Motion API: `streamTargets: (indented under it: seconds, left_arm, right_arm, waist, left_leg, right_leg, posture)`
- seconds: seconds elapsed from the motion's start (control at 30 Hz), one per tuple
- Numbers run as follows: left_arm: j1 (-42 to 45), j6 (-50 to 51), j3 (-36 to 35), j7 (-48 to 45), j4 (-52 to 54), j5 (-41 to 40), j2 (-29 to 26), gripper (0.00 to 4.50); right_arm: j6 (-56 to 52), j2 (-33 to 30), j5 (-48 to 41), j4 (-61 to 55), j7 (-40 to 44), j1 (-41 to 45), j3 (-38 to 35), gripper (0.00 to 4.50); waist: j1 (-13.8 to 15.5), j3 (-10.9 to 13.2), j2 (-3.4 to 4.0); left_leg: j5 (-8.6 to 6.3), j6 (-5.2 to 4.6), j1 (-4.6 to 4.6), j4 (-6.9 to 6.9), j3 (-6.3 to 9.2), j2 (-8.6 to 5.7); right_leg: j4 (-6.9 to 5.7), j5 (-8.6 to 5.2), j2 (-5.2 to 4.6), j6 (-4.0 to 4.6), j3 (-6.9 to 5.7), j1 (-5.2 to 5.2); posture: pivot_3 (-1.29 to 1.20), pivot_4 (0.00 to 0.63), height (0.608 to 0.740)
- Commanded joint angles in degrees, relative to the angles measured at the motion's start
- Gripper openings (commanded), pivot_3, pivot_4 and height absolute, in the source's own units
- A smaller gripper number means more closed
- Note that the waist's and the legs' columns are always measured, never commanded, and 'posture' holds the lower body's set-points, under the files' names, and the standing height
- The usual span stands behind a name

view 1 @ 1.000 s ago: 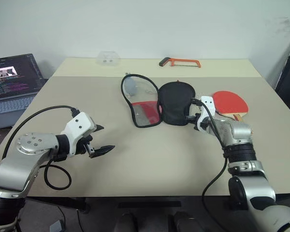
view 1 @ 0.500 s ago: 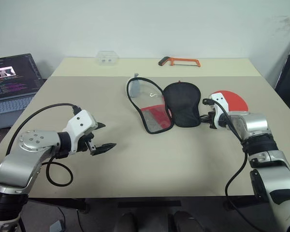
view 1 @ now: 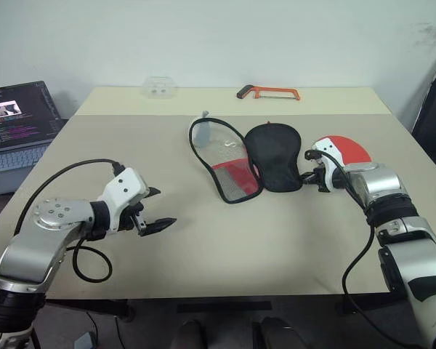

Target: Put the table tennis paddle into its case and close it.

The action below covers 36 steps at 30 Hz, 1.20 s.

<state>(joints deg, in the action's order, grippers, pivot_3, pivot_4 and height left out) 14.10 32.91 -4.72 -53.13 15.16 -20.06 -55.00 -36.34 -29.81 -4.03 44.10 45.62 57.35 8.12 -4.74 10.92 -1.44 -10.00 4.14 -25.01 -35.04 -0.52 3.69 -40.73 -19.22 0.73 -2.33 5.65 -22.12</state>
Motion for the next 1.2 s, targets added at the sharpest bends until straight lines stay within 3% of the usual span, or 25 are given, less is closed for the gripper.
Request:
streamTargets:
  seconds: [0.03,0.1,0.3,0.47,0.7,0.93,1.2]
  left_arm:
    - [0.85,-1.21,-1.06,0.20,1.18,0.35,-0.02,4.50]
    - [1.22,-1.59,-0.78,-0.07,0.94,0.51,0.02,4.50]
    - [3.15,-2.90,0.24,-0.70,-0.30,1.01,0.22,4.50]
    - [5.93,-3.86,1.30,-1.66,-2.22,1.68,0.39,4.50]
    - [7.21,-4.81,-0.62,-4.55,-1.65,-2.07,1.59,4.50]
    - [11.54,-5.85,1.57,-6.09,-4.43,-1.82,3.51,4.50]
    - [10.68,-5.66,0.73,-6.48,-3.69,-1.91,3.55,4.50]
  right_arm:
    - [1.65,-0.73,0.78,-0.34,-0.35,1.56,-1.10,0.25]
    - [1.62,-0.74,0.98,-0.39,-0.58,1.78,-1.53,0.66]
    - [-0.70,-2.65,0.39,-5.38,-1.15,0.55,-2.78,2.85]
    - [-7.88,-7.33,-0.99,-16.82,-4.25,-2.34,-7.78,4.49]
    - [-14.89,-12.75,-1.88,-26.58,-11.05,-10.86,-16.18,4.49]
    - [-11.31,-12.14,-1.51,-14.50,-16.78,-6.44,-17.69,4.49]
    - [-10.65,-10.17,-1.06,-3.64,-19.07,-2.03,-15.92,4.49]
  waist:
    - [0.00,0.00,0.00]
    - [0.00,0.00,0.00]
    - [0.01,0.01,0.01]
    - [0.16,0.01,0.01]
    - [0.73,0.00,0.00]
    - [-0.13,0.01,-0.01]
    - [-0.13,0.01,-0.01]
  left_leg:
    - [0.00,0.00,0.00,0.00,0.00,0.00]
    - [0.00,0.00,0.00,-0.01,0.00,0.00]
    - [0.00,0.00,0.00,-0.01,0.00,0.00]
    - [0.00,0.01,-0.01,-0.01,0.00,0.00]
    - [0.00,0.00,-0.06,-0.03,0.00,0.00]
    - [0.02,-0.01,0.05,-0.07,-0.06,-0.01]
    - [0.02,-0.01,0.02,-0.04,-0.10,0.00]
  right_leg:
    - [0.00,0.00,0.00,0.00,0.00,0.00]
    - [-0.01,0.00,0.00,0.00,0.00,0.01]
    - [-0.01,0.00,0.00,0.00,0.00,0.01]
    - [-0.02,0.00,0.00,0.00,-0.01,0.00]
    - [0.02,0.00,-0.02,0.00,-0.03,0.01]
    - [-0.12,0.00,0.00,0.00,0.06,0.02]
    - [-0.03,0.00,0.00,0.00,0.09,0.02]
  posture:
    - [0.00,0.150,0.740]
    - [0.00,0.150,0.740]
    - [0.00,0.150,0.740]
    - [0.00,0.150,0.740]
    - [0.00,0.150,0.740]
    - [0.00,0.150,0.740]
    - [0.00,0.150,0.740]
